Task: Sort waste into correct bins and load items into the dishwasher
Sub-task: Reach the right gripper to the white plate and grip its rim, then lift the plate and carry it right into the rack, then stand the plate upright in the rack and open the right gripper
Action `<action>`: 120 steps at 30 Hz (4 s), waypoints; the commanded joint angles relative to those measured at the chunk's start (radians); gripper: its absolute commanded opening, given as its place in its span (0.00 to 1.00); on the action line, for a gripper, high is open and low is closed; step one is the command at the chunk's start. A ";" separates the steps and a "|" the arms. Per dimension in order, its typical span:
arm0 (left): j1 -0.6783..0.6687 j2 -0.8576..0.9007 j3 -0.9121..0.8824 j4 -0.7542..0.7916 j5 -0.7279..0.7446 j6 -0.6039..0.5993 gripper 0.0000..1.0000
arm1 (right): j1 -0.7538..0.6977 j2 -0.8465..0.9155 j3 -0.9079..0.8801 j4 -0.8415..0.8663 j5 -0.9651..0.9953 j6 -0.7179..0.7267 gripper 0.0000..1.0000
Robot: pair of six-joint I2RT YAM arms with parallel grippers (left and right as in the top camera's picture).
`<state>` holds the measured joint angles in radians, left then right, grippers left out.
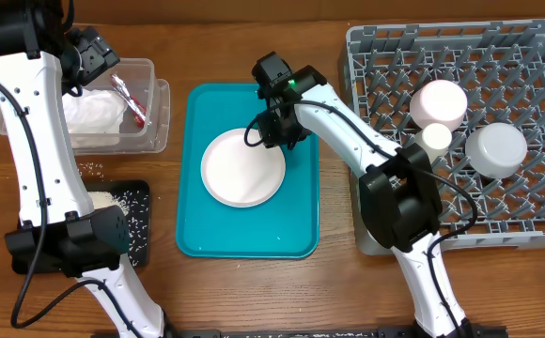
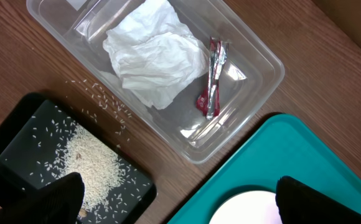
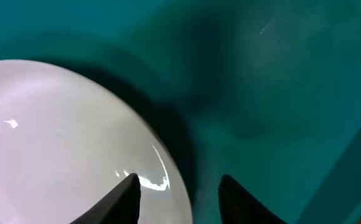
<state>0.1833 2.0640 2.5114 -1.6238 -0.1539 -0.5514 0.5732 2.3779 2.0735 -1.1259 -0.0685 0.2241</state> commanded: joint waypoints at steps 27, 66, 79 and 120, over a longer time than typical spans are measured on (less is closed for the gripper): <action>-0.007 -0.005 0.010 0.002 0.001 -0.006 1.00 | -0.008 0.009 -0.080 0.009 -0.026 0.065 0.04; -0.007 -0.005 0.010 0.002 0.001 -0.006 1.00 | -0.405 -0.036 0.573 -0.389 0.789 0.282 0.04; -0.007 -0.005 0.010 0.002 0.002 -0.006 1.00 | -0.337 -0.036 0.467 -0.341 0.786 0.281 0.04; -0.007 -0.005 0.010 0.002 0.001 -0.006 1.00 | -0.251 -0.475 0.531 -0.568 0.237 0.176 1.00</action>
<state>0.1833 2.0640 2.5114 -1.6238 -0.1539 -0.5514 0.3141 1.9293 2.5919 -1.6955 0.2379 0.4473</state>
